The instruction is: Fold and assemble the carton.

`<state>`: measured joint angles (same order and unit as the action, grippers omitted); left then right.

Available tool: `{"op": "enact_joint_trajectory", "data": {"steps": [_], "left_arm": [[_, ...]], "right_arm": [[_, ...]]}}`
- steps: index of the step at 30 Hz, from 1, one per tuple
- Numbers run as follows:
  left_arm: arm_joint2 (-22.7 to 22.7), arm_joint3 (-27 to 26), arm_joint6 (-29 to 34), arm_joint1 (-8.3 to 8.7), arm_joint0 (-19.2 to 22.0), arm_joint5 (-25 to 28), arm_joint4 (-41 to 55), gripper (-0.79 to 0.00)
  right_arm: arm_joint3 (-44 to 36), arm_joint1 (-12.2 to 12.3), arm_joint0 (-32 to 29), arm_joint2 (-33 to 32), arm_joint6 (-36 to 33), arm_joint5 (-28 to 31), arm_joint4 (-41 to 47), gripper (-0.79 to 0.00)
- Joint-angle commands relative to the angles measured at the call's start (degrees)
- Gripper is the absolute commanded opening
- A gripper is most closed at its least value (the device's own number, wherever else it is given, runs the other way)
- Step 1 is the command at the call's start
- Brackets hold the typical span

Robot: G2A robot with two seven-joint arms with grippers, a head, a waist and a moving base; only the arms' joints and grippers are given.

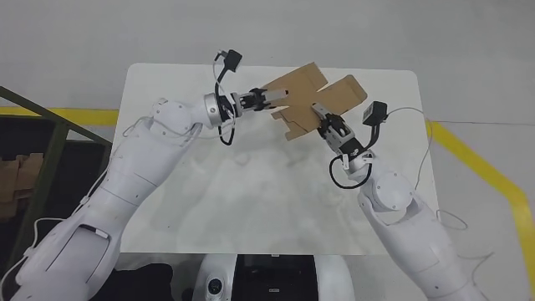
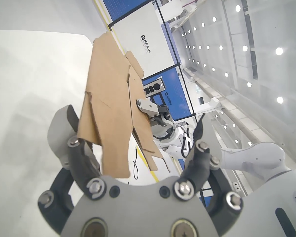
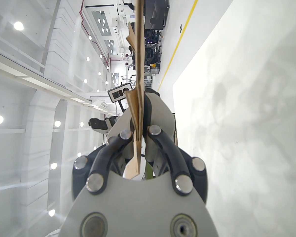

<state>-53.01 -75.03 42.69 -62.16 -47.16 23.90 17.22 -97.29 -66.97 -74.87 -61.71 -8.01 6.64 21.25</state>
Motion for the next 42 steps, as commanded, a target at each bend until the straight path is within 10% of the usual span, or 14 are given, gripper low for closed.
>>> {"op": "enact_joint_trajectory", "data": {"steps": [1, 7, 17, 18, 19, 30, 42], "left_arm": [[-0.2, 0.4, -0.1, -0.15, 0.0, -0.6, 0.6, -0.474], [-0.8, 1.0, 0.7, -0.43, -0.1, -1.7, 1.5, -0.773], [-1.3, 1.7, 1.2, -0.99, 0.1, -3.3, 1.8, -0.785], [-1.3, 1.7, 1.3, -1.05, 0.1, -3.3, 1.8, -0.785], [-1.4, 1.7, 1.4, -1.09, 0.2, -3.4, 1.9, -0.785], [-5.8, 2.8, 7.6, -0.32, 1.1, -4.2, 2.7, -0.785], [-8.6, 8.3, 30.9, 1.03, 7.0, -11.5, 5.4, -0.785]], "right_arm": [[-0.1, -0.1, -0.2, -0.1, 0.3, 0.0, -0.1, -0.785], [-0.3, -0.5, -0.6, -0.6, 0.9, 0.3, -0.5, -0.785], [-1.2, -1.1, -1.2, -1.1, 1.5, 0.2, -1.6, -0.785], [-1.3, -1.1, -1.3, -1.2, 1.3, 0.2, -1.7, -0.496], [-1.3, -1.2, -1.3, -1.4, 1.3, 0.3, -1.7, 0.0], [-1.7, -0.6, -4.7, -8.7, -0.6, 4.3, -1.2, 0.0], [0.9, 0.4, -5.3, -14.1, -14.5, 3.7, 0.0, 0.0]]}}
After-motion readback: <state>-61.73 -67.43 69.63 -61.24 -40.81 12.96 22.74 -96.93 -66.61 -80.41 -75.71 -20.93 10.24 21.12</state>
